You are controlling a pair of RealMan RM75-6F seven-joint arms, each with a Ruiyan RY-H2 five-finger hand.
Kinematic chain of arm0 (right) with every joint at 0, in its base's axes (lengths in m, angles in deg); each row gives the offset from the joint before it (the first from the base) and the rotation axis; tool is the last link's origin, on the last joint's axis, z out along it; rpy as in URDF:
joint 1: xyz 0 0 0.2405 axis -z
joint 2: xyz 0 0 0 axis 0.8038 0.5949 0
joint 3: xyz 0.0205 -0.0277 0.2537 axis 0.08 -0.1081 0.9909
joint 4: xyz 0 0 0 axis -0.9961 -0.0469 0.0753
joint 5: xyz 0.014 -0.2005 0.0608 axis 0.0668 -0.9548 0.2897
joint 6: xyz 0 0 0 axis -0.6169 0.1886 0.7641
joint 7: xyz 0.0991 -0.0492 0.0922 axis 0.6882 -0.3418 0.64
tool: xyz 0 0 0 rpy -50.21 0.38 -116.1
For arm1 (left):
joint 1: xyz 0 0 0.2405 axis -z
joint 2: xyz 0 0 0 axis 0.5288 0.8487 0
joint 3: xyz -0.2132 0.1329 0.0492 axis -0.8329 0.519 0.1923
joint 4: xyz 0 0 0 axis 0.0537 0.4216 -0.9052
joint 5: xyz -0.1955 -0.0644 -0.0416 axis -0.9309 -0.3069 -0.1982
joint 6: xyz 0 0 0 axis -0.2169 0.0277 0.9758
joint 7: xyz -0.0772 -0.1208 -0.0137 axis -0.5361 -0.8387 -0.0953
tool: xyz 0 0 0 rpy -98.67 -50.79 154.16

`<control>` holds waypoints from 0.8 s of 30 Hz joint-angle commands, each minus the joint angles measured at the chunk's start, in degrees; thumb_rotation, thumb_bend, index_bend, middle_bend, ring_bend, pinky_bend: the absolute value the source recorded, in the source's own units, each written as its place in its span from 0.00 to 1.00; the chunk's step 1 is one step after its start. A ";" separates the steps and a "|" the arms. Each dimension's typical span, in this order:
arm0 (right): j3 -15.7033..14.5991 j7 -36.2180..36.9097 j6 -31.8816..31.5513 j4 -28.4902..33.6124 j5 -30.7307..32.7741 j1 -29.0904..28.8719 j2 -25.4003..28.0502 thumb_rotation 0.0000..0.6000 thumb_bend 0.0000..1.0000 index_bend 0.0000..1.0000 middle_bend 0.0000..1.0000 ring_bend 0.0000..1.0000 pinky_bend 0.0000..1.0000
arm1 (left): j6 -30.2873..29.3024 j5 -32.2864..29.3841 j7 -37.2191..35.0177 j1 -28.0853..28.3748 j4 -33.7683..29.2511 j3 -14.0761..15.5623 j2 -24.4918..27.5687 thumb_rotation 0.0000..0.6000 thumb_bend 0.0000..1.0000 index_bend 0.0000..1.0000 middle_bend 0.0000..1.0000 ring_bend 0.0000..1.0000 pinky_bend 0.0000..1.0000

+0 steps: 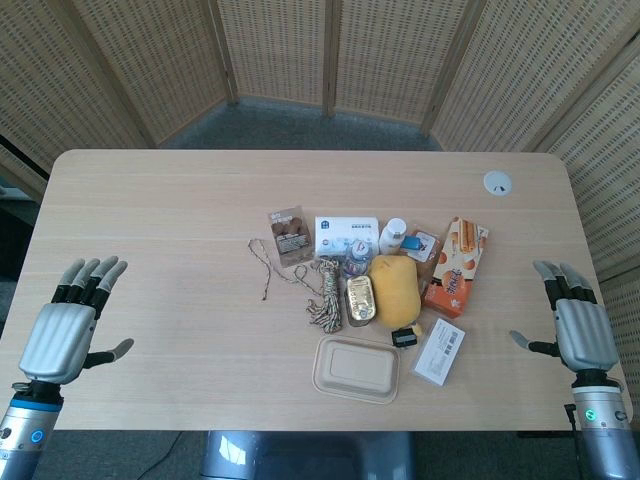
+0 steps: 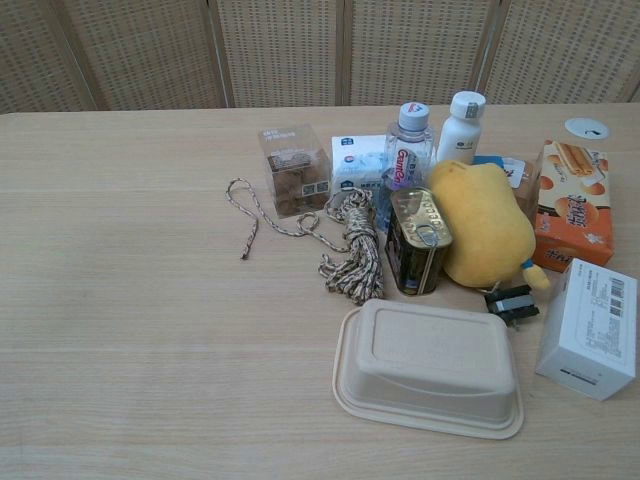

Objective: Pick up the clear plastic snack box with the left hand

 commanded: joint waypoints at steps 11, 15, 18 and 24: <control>0.36 2.65 -0.84 0.10 -0.94 0.52 0.12 0.93 0.00 0.00 0.00 0.00 0.00 | 3.91 -2.46 -0.69 2.76 1.27 -1.21 -0.20 1.00 0.20 0.04 0.00 0.00 0.00; 0.28 2.63 -1.26 0.13 -0.50 1.05 0.15 0.92 0.00 0.00 0.00 0.00 0.00 | 6.40 -4.39 -0.42 5.00 1.80 -2.55 -0.38 1.00 0.20 0.01 0.00 0.00 0.00; 0.42 2.62 -1.35 0.22 -0.20 1.19 0.37 0.92 0.00 0.00 0.00 0.00 0.00 | 8.50 -6.05 0.02 6.96 2.52 -3.55 -0.90 1.00 0.20 0.00 0.00 0.00 0.00; 0.53 3.12 -1.48 0.27 0.18 1.65 1.17 0.92 0.00 0.00 0.00 0.00 0.00 | 15.67 -12.68 -0.02 13.42 5.85 -7.09 -3.14 1.00 0.20 0.00 0.00 0.00 0.00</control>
